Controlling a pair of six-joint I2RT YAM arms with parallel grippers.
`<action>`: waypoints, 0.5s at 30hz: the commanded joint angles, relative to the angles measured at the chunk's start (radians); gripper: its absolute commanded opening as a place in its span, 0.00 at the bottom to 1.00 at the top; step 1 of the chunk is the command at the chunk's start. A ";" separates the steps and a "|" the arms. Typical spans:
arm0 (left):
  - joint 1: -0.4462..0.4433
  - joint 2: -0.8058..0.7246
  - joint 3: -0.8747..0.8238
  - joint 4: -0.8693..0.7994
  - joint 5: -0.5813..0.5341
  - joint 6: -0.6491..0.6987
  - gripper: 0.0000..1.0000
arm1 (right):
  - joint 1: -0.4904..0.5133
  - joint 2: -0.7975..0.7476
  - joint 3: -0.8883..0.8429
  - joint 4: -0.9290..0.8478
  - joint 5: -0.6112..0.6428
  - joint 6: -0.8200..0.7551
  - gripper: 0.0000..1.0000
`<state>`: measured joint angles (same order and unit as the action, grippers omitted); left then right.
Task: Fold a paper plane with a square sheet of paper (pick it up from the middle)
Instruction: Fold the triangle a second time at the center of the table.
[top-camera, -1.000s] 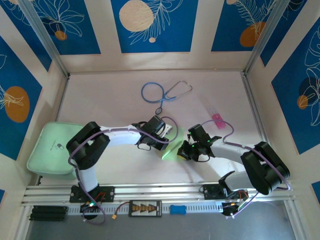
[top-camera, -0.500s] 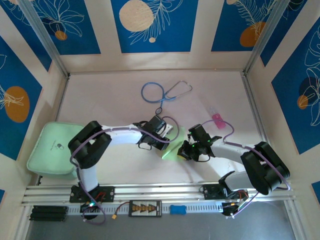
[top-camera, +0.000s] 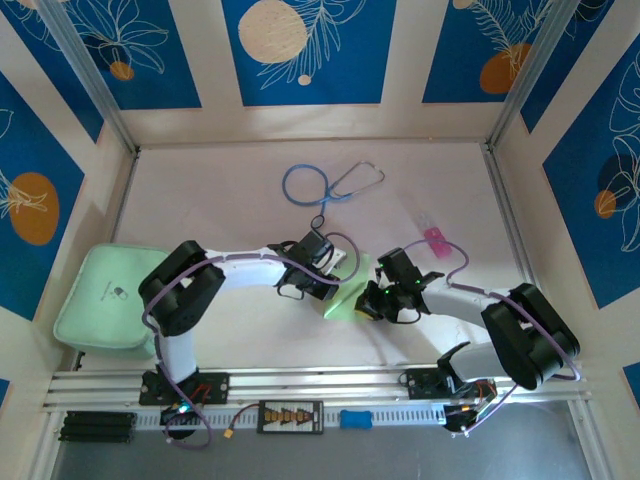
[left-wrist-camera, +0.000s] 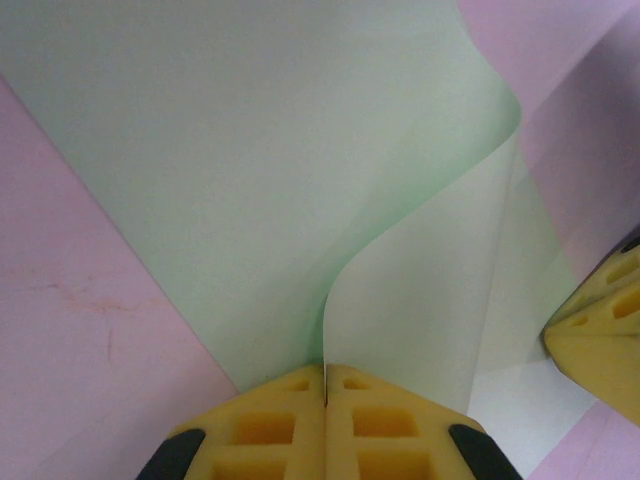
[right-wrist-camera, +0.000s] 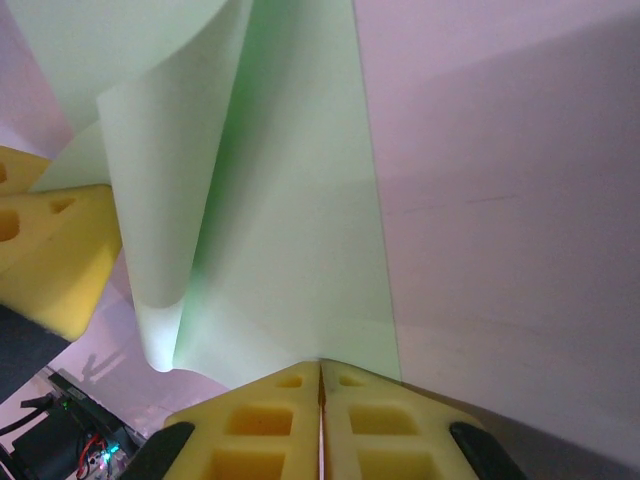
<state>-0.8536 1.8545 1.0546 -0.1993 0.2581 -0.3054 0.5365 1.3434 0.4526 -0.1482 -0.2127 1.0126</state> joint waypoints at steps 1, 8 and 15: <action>0.011 0.020 0.003 -0.058 -0.008 -0.016 0.03 | -0.017 -0.036 0.010 -0.085 0.012 -0.037 0.13; 0.011 -0.008 -0.045 -0.026 0.012 -0.123 0.01 | -0.056 -0.164 -0.026 -0.016 -0.009 -0.034 0.17; 0.011 -0.029 -0.072 -0.010 0.004 -0.191 0.01 | -0.033 -0.238 -0.065 0.057 -0.017 -0.036 0.17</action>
<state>-0.8528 1.8370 1.0180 -0.1642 0.2615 -0.4488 0.4973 1.1160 0.3969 -0.1116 -0.2096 0.9874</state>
